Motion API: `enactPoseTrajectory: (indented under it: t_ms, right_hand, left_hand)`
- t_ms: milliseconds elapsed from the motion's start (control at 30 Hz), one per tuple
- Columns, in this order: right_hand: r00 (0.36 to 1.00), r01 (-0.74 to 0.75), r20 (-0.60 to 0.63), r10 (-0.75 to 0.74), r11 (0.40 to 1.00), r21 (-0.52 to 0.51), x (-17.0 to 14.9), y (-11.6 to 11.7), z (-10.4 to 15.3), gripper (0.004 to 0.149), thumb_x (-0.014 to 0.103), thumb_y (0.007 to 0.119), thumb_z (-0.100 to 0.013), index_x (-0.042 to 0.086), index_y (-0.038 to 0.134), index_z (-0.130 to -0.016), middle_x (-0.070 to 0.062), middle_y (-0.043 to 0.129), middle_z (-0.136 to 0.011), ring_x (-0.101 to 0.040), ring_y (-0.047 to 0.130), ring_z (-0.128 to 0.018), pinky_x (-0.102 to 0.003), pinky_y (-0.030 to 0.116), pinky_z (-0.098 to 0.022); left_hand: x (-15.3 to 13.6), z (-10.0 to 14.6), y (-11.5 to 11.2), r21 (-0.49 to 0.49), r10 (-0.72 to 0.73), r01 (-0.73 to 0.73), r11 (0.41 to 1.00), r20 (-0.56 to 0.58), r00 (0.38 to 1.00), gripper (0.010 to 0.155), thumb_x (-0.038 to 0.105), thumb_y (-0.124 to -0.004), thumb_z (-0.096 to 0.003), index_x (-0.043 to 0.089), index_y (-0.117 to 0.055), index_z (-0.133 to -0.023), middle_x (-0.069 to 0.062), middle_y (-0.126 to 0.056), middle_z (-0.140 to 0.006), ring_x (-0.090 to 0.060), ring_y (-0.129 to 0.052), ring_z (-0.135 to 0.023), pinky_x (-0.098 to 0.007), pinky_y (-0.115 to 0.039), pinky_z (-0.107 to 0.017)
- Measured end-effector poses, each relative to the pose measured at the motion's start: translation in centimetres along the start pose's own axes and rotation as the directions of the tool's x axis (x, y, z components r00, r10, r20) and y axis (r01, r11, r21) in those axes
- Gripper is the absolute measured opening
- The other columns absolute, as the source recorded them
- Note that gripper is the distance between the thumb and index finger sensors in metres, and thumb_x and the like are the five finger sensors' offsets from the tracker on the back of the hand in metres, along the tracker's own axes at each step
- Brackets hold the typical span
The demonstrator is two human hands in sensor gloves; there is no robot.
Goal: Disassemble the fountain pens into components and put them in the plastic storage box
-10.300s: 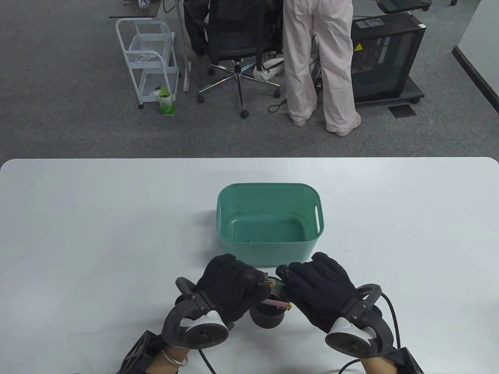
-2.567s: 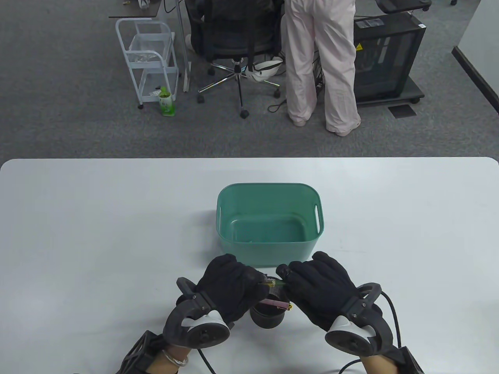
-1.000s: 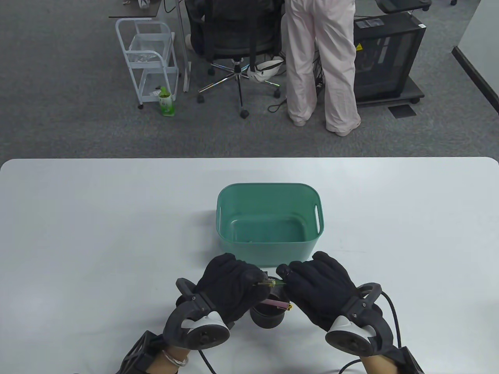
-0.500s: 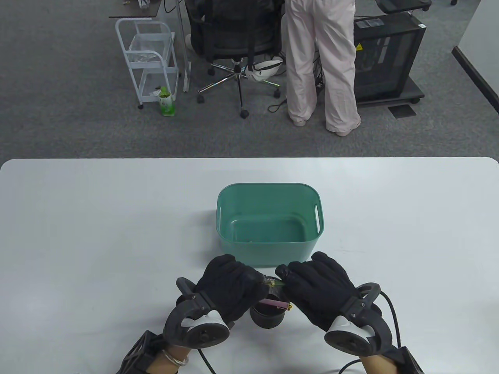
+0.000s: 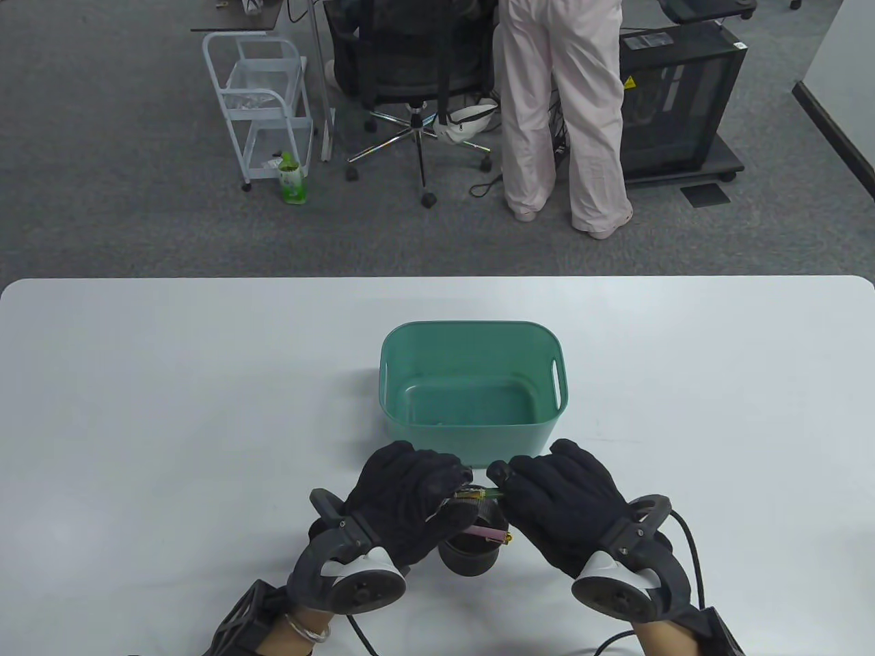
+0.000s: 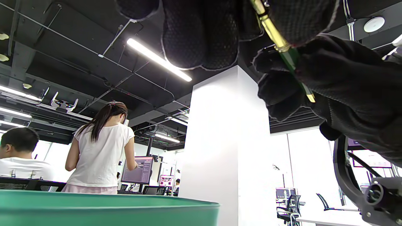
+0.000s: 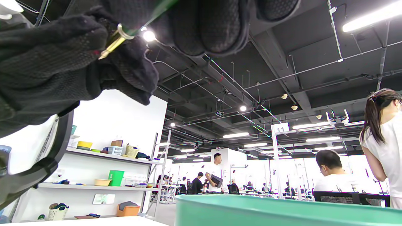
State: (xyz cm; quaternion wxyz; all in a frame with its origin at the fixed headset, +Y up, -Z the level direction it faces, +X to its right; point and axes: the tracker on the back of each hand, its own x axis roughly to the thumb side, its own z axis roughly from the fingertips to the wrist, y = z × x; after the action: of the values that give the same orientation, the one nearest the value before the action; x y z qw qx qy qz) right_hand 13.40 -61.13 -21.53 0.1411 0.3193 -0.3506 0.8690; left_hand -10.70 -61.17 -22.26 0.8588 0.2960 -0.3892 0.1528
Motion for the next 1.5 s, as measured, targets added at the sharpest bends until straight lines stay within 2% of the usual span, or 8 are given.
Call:
enactPoseTrajectory:
  t_ms: [433, 1100, 1167, 1333, 1500]
  right_hand:
    - [1.0, 0.0, 0.003, 0.0, 1.0, 0.0, 0.01, -0.01, 0.01, 0.043, 0.046, 0.069, -0.056, 0.031, 0.078, -0.095, 0.007, 0.082, -0.091, -0.012, 0.085, -0.076, -0.046, 0.06, -0.077]
    - [1.0, 0.005, 0.01, -0.005, 1.0, 0.005, 0.21, 0.09, 0.02, 0.043, 0.046, 0.069, -0.056, 0.031, 0.078, -0.095, 0.007, 0.082, -0.091, -0.012, 0.085, -0.076, -0.046, 0.06, -0.077]
    - [1.0, 0.005, 0.01, -0.005, 1.0, 0.005, 0.22, 0.09, 0.02, 0.043, 0.046, 0.069, -0.056, 0.031, 0.078, -0.095, 0.007, 0.082, -0.091, -0.012, 0.085, -0.076, -0.046, 0.06, -0.077]
    - [1.0, 0.001, 0.003, -0.001, 1.0, 0.001, 0.08, 0.01, 0.02, 0.043, 0.046, 0.069, -0.056, 0.031, 0.078, -0.095, 0.007, 0.082, -0.091, -0.012, 0.085, -0.076, -0.047, 0.06, -0.077]
    - [1.0, -0.002, -0.001, 0.002, 1.0, -0.001, -0.03, -0.03, 0.02, 0.043, 0.046, 0.069, -0.056, 0.031, 0.078, -0.095, 0.007, 0.082, -0.091, -0.012, 0.085, -0.076, -0.046, 0.06, -0.077]
  left_hand:
    - [0.08, -0.03, -0.08, -0.005, 0.003, -0.003, 1.0, -0.002, 1.0, 0.044, 0.048, -0.068, -0.0652, 0.014, -0.077, -0.093, -0.005, -0.095, -0.086, -0.023, -0.094, -0.075, -0.05, -0.063, -0.075]
    - [-0.21, -0.02, -0.08, 0.008, 0.02, -0.02, 1.0, -0.012, 1.0, 0.051, 0.049, -0.054, -0.0669, 0.013, -0.09, -0.078, -0.005, -0.106, -0.066, -0.023, -0.101, -0.058, -0.048, -0.07, -0.067]
    - [-0.22, -0.01, -0.08, 0.009, 0.019, -0.019, 1.0, -0.014, 1.0, 0.052, 0.049, -0.054, -0.0669, 0.014, -0.09, -0.079, -0.006, -0.105, -0.067, -0.023, -0.101, -0.059, -0.049, -0.07, -0.068]
    - [-0.25, 0.02, -0.07, 0.005, 0.024, -0.024, 1.0, -0.01, 1.0, 0.055, 0.054, -0.057, -0.066, 0.013, -0.083, -0.091, -0.007, -0.1, -0.081, -0.026, -0.096, -0.071, -0.052, -0.065, -0.073]
    - [-0.18, 0.08, -0.01, 0.01, 0.008, -0.008, 1.0, -0.012, 1.0, 0.058, 0.056, -0.064, -0.0646, 0.015, -0.069, -0.106, -0.009, -0.09, -0.096, -0.028, -0.089, -0.084, -0.054, -0.058, -0.079]
